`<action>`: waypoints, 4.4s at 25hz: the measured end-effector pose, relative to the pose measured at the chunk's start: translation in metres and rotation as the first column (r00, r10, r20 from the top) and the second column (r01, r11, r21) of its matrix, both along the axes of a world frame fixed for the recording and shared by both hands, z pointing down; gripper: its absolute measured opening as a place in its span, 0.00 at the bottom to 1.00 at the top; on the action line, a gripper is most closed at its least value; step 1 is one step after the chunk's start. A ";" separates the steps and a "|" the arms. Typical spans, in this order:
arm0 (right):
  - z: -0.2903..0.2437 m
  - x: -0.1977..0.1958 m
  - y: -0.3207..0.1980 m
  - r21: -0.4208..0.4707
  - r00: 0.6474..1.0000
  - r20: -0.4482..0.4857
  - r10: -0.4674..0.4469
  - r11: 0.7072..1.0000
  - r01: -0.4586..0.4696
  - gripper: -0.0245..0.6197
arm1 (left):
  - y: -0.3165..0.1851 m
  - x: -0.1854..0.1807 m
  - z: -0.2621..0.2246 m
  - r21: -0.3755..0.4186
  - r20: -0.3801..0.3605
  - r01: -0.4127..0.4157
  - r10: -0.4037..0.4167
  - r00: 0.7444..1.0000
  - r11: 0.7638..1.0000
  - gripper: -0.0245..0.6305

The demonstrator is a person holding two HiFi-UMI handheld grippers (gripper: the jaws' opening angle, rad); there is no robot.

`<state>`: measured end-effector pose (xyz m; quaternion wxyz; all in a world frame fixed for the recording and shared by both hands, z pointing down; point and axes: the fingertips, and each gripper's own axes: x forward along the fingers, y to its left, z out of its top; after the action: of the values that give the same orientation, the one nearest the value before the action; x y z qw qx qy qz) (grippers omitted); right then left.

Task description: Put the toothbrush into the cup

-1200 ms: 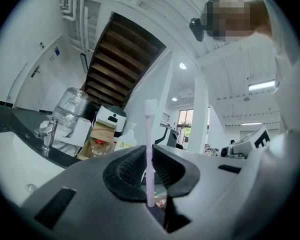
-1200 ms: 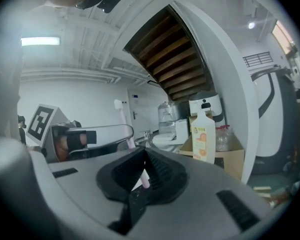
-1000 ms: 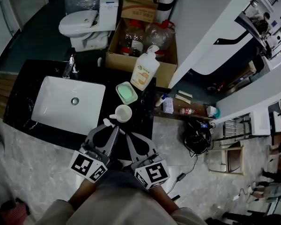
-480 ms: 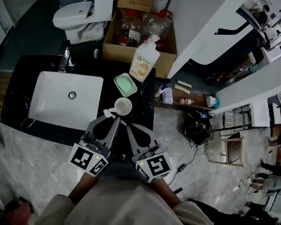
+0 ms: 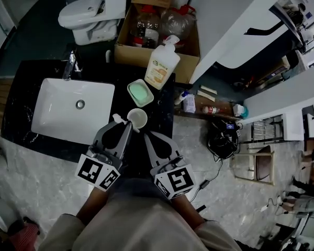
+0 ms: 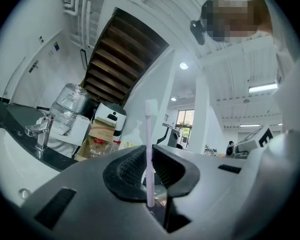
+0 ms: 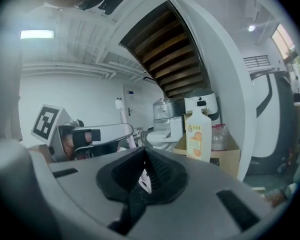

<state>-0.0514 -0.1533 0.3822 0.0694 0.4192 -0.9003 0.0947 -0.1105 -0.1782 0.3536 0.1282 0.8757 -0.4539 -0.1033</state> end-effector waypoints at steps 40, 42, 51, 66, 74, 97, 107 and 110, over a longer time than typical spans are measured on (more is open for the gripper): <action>0.032 0.035 -0.042 -0.104 1.000 -0.004 -0.026 0.994 0.026 0.05 | -0.063 0.021 0.076 -0.132 0.154 0.061 -0.040 0.987 0.989 0.11; 0.033 0.036 -0.042 -0.108 1.000 -0.007 -0.022 0.994 0.021 0.05 | -0.063 0.023 0.080 -0.136 0.164 0.057 -0.034 0.986 0.989 0.11; 0.036 0.040 -0.046 -0.115 1.000 -0.006 -0.010 0.993 0.009 0.05 | -0.066 0.027 0.097 -0.140 0.235 0.057 -0.023 0.972 0.988 0.11; 0.037 0.038 -0.047 -0.120 1.000 -0.008 -0.015 0.993 0.014 0.05 | -0.067 0.029 0.119 -0.193 0.238 0.064 -0.017 0.971 0.979 0.11; 0.038 0.038 -0.046 -0.120 1.000 -0.011 -0.022 0.993 0.021 0.05 | -0.067 0.031 0.121 -0.185 0.262 0.067 -0.017 0.965 0.981 0.11; 0.035 0.039 -0.046 -0.110 1.000 -0.012 0.001 0.994 -0.002 0.05 | -0.068 0.036 0.131 -0.192 0.370 0.103 -0.025 0.929 0.976 0.11; 0.033 0.038 -0.044 -0.105 1.000 -0.011 -0.001 0.994 0.000 0.05 | -0.069 0.024 0.129 -0.206 0.367 0.134 -0.051 0.929 0.969 0.11; 0.033 0.036 -0.042 -0.105 1.000 -0.009 -0.005 0.994 0.005 0.05 | -0.069 0.024 0.128 -0.215 0.356 0.125 -0.042 0.934 0.969 0.13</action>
<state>-0.0153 -0.1954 0.4150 0.0956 0.4131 -0.8948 0.1396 -0.0864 -0.2467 0.4816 0.1433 0.8387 -0.5154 0.1022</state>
